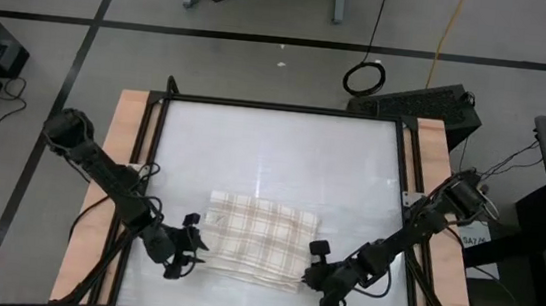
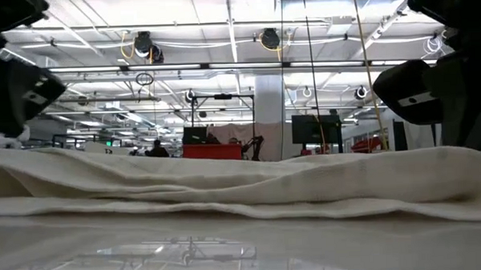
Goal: Roll towel
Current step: Roll the white towel
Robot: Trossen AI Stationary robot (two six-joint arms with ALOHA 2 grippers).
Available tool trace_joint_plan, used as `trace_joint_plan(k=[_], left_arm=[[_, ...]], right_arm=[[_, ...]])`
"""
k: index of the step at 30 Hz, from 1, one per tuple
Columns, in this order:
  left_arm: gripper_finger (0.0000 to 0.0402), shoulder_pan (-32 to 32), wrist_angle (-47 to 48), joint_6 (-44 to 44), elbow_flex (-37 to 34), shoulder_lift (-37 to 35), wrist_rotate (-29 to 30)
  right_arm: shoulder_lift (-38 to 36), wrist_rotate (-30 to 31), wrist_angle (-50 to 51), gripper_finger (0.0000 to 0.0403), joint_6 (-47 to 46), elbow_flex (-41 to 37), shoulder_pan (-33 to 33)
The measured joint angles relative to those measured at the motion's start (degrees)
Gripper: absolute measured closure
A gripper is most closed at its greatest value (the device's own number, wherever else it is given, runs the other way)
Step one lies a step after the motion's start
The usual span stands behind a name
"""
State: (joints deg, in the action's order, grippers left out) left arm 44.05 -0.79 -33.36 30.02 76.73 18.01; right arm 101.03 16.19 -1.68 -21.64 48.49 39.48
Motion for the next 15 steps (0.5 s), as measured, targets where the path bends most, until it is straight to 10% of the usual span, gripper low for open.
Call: trace_joint_plan(k=[15], left_arm=[[0.0234,4.4,8.0,-3.4,-0.4,0.0,4.6]], right_arm=[[-2.3,0.1,0.2,0.0399,0.0,0.0,0.0]])
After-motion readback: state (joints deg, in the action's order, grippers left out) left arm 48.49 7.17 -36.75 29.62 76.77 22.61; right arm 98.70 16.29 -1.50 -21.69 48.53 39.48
